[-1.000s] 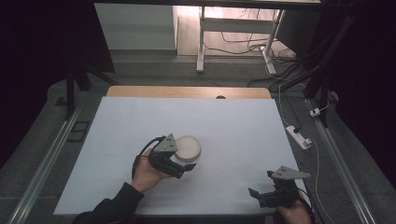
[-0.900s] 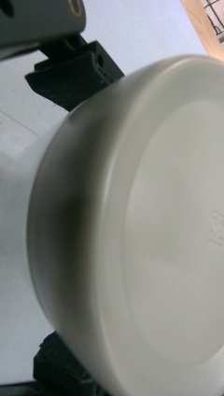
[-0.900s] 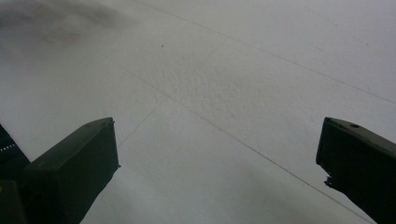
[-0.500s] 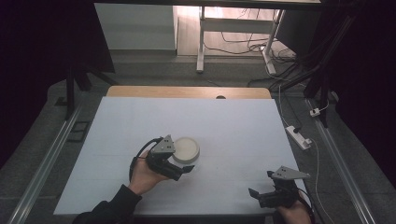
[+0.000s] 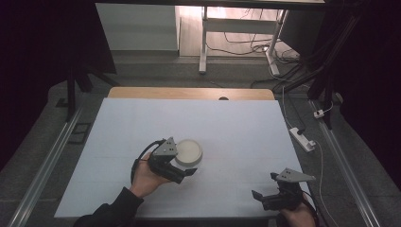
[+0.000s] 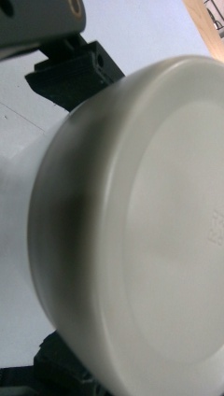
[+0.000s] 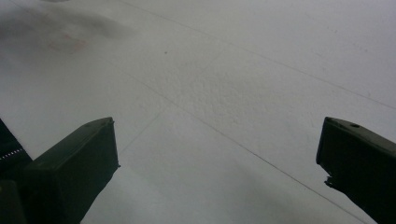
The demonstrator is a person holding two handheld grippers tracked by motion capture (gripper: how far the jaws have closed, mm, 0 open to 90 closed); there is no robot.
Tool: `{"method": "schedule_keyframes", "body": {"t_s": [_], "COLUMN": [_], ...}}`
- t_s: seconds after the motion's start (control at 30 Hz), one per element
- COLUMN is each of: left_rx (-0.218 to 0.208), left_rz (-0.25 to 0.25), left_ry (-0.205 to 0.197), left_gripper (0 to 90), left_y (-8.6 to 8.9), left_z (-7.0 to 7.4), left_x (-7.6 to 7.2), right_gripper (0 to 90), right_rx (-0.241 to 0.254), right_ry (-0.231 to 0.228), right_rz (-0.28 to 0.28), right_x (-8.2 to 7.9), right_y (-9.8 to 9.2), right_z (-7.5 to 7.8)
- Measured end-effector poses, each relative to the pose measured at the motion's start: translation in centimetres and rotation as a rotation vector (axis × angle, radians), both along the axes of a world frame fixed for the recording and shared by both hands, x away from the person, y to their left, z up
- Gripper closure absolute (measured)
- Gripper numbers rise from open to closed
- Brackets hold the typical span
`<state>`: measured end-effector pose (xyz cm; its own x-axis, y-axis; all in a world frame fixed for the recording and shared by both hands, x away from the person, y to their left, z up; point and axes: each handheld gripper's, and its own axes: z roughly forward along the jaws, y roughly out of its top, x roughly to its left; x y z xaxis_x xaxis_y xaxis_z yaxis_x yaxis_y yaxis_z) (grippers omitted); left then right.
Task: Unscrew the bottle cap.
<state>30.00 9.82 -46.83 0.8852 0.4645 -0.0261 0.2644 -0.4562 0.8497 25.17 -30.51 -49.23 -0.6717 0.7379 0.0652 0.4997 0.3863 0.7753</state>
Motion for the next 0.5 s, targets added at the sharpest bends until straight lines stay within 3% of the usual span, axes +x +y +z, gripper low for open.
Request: {"method": "schedule_keyframes", "body": {"t_s": [0.5], "left_rx": [0.011], "left_rz": [-0.007], "left_ry": [0.007], "left_gripper": [7.4], "left_y": [-0.3], "left_z": [-0.2], "left_x": [0.1], "right_gripper": [0.0], "right_rx": [0.032], "right_ry": [-0.036], "right_rz": [0.046], "right_x": [-0.1], "right_y": [1.0], "right_z": [1.1]}}
